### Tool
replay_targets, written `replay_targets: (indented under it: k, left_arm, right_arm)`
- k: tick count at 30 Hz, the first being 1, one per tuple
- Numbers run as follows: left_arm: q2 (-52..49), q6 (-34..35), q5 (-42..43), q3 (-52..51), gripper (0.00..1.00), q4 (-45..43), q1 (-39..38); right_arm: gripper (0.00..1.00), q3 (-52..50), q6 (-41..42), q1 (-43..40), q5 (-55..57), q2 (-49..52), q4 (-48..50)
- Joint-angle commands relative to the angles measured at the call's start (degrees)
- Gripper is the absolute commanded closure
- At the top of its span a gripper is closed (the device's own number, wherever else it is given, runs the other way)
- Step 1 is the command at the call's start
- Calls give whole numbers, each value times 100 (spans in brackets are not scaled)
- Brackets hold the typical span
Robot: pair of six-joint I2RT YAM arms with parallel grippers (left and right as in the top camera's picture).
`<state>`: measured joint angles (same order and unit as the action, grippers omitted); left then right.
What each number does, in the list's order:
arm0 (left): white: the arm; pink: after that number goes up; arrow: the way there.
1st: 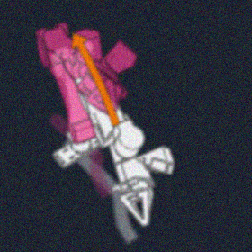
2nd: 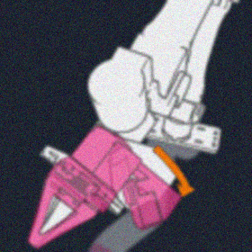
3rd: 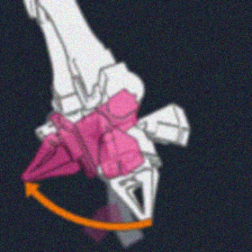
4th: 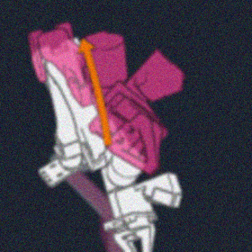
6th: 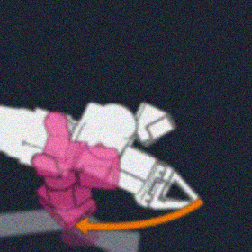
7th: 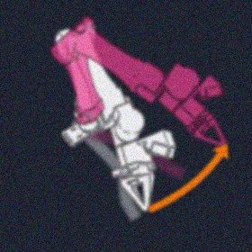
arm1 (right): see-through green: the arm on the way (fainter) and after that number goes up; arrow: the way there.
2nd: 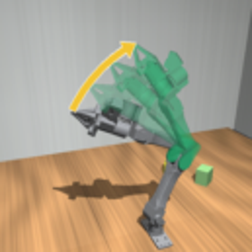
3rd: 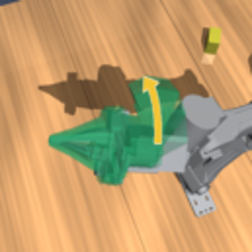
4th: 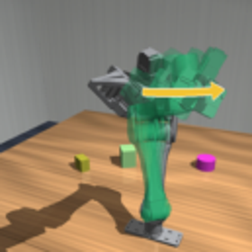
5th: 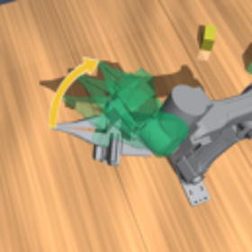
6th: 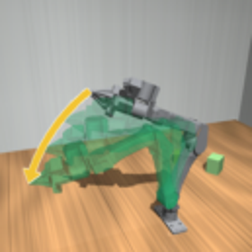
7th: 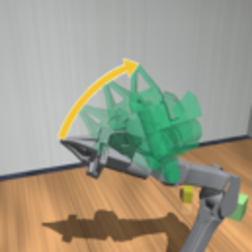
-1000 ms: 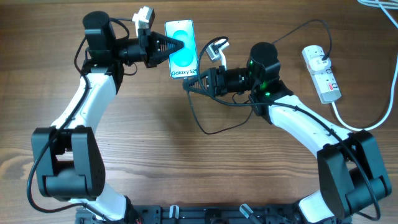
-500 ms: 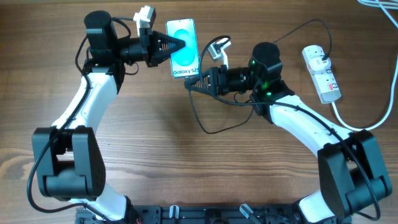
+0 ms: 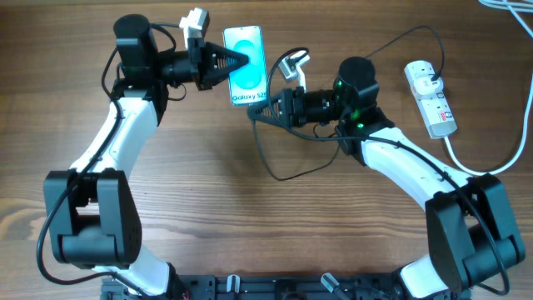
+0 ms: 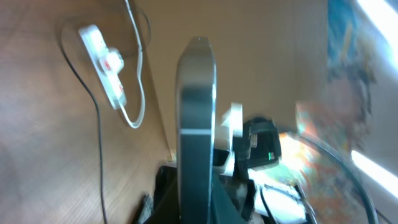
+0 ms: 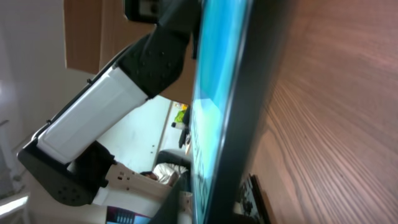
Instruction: Plug charger to phone and switch on socket
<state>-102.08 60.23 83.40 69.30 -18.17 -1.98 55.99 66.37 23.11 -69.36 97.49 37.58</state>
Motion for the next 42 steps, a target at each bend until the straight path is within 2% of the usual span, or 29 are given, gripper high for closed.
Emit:
replay_targets:
  k: [1, 2, 10, 14, 19, 23, 29, 31, 32, 34, 39, 42]
  left_arm:
    - [157, -153, 697, -9, 96, -17, -236]
    - [157, -153, 697, -9, 95, -17, -236]
    - [157, -155, 697, -9, 94, -15, -243]
    - [157, -162, 697, -9, 94, -17, -243]
    - [157, -704, 697, -11, 96, 236, -280]
    - [157, -1104, 695, -11, 96, 710, -389]
    - [157, -1228, 656, -11, 96, 732, -468]
    - [157, -1228, 656, -11, 96, 732, -468]
    - [157, -1226, 656, -11, 96, 732, -468]
    - [157, -1226, 588, -11, 96, 734, -468]
    - [157, -1226, 522, -11, 96, 734, -468]
    - [157, -1226, 505, -11, 96, 734, -468]
  right_arm:
    - [3, 129, -37, -122, 426, -33, 66]
    - [0, 129, -37, -122, 426, -33, 66]
    - [0, 127, -52, -122, 422, -33, 39]
    - [0, 127, -656, -122, 450, -33, -503]
    - [0, 127, -1390, -122, 448, -33, -1314]
    - [0, 127, -1384, -122, 448, -33, -1217]
    - [0, 127, -1329, -122, 188, -33, -697]
    - [11, 127, -1335, -122, 186, -33, -695]
    - [22, 127, -1333, -122, 186, -33, -695]
    - [57, 127, -1325, -122, 186, -33, -691]
    - [69, 127, -1322, -122, 186, -33, -671]
    - [82, 127, -1320, -122, 184, -33, -671]
